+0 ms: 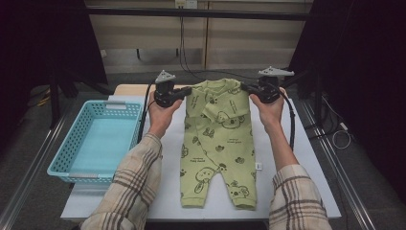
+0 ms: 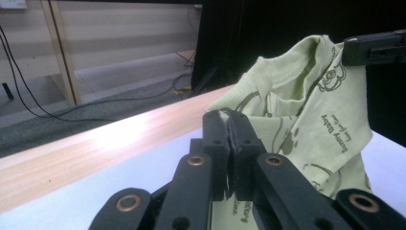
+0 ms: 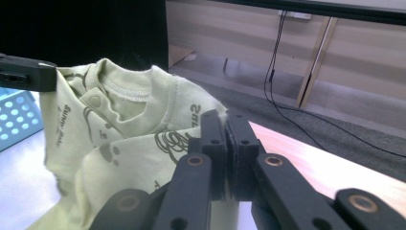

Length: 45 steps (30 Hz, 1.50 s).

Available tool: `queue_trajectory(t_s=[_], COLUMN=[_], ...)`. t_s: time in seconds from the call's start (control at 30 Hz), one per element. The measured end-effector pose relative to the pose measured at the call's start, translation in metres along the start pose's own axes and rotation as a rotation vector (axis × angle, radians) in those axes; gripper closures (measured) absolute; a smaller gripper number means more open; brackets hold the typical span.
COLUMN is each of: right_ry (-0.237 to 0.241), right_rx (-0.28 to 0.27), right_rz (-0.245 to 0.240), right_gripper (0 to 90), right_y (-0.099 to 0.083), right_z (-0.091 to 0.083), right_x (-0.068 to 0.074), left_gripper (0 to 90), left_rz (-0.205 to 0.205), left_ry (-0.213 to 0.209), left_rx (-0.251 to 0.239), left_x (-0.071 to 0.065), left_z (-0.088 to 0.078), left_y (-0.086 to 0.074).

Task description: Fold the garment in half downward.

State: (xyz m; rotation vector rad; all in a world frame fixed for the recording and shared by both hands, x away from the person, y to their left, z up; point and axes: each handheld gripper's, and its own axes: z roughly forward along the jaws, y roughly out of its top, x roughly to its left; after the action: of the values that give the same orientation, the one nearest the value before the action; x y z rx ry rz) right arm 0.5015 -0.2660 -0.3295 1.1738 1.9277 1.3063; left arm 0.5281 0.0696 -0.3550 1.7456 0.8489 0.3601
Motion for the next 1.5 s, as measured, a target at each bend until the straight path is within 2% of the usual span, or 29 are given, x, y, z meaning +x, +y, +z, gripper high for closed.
queue_trajectory(t_s=[0.17,0.4,0.43,0.67,0.7,0.83,0.87,0.9,0.93,0.97,1.0,1.17,1.5], right_ry=[0.013,0.037,0.036,0.054,0.058,0.062,0.071,0.069,0.071,0.072,0.072,0.079,0.093], right_rx=[0.01,-0.002,0.008,-0.007,-0.009,-0.006,-0.011,-0.013,-0.009,-0.007,-0.007,-0.001,0.002], right_rz=[0.003,0.014,0.009,0.014,0.019,0.019,0.022,0.016,0.025,0.012,0.027,0.009,0.002], right_gripper=[87.6,87.7,87.6,87.6,87.6,87.6,87.6,87.6,87.6,87.6,87.7,87.6,87.6], right_y=[-0.01,-0.021,-0.025,-0.035,-0.038,-0.042,-0.044,-0.046,-0.047,-0.049,-0.05,-0.052,-0.06], right_z=[-0.001,-0.006,-0.008,-0.012,-0.014,-0.015,-0.016,-0.018,-0.018,-0.019,-0.02,-0.024,-0.031], right_x=[0.002,0.002,0.002,0.006,0.006,0.007,0.008,0.009,0.01,0.01,0.012,0.015,0.018], left_gripper=[88.1,88.1,88.1,88.1,88.1,88.1,88.1,88.1,88.1,88.1,88.1,88.1,88.2], left_rz=[0.016,-0.005,0.015,0.023,0.039,0.037,0.033,0.056,0.056,0.05,0.052,0.074,0.074], left_ry=[-0.008,-0.037,-0.034,-0.044,-0.052,-0.053,-0.05,-0.045,-0.045,-0.047,-0.051,-0.055,-0.07], left_rx=[0.014,0.012,0.022,0.028,0.039,0.043,0.032,0.053,0.053,0.058,0.059,0.073,0.073], left_x=[-0.001,-0.005,-0.007,-0.011,-0.012,-0.015,-0.015,-0.016,-0.016,-0.018,-0.018,-0.023,-0.03], left_z=[0.0,-0.005,-0.005,-0.01,-0.012,-0.013,-0.013,-0.015,-0.015,-0.016,-0.017,-0.022,-0.027], left_y=[-0.006,-0.019,-0.023,-0.032,-0.034,-0.039,-0.04,-0.042,-0.042,-0.043,-0.044,-0.046,-0.057])
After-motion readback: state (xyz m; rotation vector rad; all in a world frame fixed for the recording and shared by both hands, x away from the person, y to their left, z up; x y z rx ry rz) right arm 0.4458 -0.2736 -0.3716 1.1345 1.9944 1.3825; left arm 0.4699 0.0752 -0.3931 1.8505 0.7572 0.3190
